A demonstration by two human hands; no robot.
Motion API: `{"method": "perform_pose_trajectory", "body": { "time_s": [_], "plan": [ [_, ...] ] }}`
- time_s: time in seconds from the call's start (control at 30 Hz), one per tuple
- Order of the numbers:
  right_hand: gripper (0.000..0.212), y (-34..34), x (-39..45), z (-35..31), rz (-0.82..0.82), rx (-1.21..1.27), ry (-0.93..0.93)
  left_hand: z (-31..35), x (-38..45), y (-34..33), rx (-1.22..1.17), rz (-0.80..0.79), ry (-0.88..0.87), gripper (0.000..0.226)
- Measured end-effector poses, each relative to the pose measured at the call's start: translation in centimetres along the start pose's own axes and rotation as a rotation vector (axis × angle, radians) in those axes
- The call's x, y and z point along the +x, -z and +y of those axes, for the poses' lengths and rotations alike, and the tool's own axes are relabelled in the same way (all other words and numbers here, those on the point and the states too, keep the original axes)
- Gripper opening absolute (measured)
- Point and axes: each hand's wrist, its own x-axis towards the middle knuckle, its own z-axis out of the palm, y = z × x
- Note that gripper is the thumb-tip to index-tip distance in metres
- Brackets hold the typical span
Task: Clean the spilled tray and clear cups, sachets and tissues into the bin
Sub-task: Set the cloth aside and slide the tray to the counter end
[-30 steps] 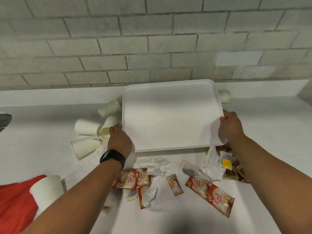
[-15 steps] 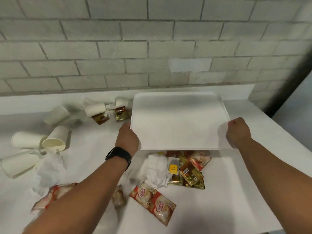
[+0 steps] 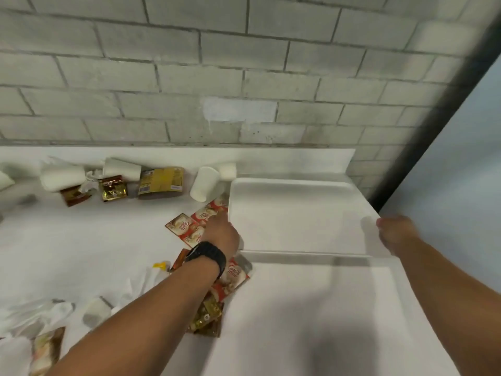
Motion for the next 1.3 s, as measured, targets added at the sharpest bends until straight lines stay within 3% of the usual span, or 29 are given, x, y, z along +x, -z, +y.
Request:
{"method": "perform_pose_trajectory", "body": {
  "time_s": [0.17, 0.23, 0.33, 0.43, 0.53, 0.6, 0.67, 0.73, 0.87, 1.3],
  "plan": [
    [0.028, 1.4, 4.2, 1.6, -0.034, -0.167, 0.019, 3.1, 0.3, -3.4, -0.006, -0.068, 0.019, 0.033],
    [0.033, 1.5, 4.8, 1.4, -0.014, -0.084, -0.002, 4.0, 0.7, -4.2, -0.003, -0.093, 0.034, 0.035],
    [0.037, 0.9, 5.7, 1.2, -0.144, 0.138, 0.045, 4.7, 1.2, -5.3, 0.038, -0.117, 0.035, 0.037],
    [0.055, 0.3, 6.0, 1.3, -0.323, 0.276, 0.058, 4.8, 1.7, -6.3, 0.116, -0.147, 0.055, 0.038],
    [0.073, -0.2, 6.5, 1.4, -0.463, -0.024, 0.258, 4.6, 1.6, -6.7, 0.323, -0.161, 0.005, 0.044],
    [0.086, -0.7, 7.0, 1.7, -0.574, -0.466, 0.453, 4.6, 1.3, -7.2, 0.351, -0.2, -0.058, 0.066],
    [0.088, -1.8, 7.1, 1.9, -0.683, -0.714, 0.563, 4.8, 1.1, -7.8, 0.412, -0.279, -0.133, 0.093],
    [0.084, -2.9, 7.1, 1.9, -0.723, -0.73, 0.591, 5.1, 1.3, -8.5, 0.503, -0.319, -0.2, 0.099],
    [0.077, -3.4, 7.7, 1.3, -0.712, -0.688, 0.609, 5.2, 2.0, -9.2, 0.507, -0.324, -0.218, 0.086],
    [0.073, -4.8, 9.7, -0.5, -0.731, -0.712, 0.638, 7.0, 4.2, -8.5, 0.465, -0.355, -0.102, 0.077]
  ]
}}
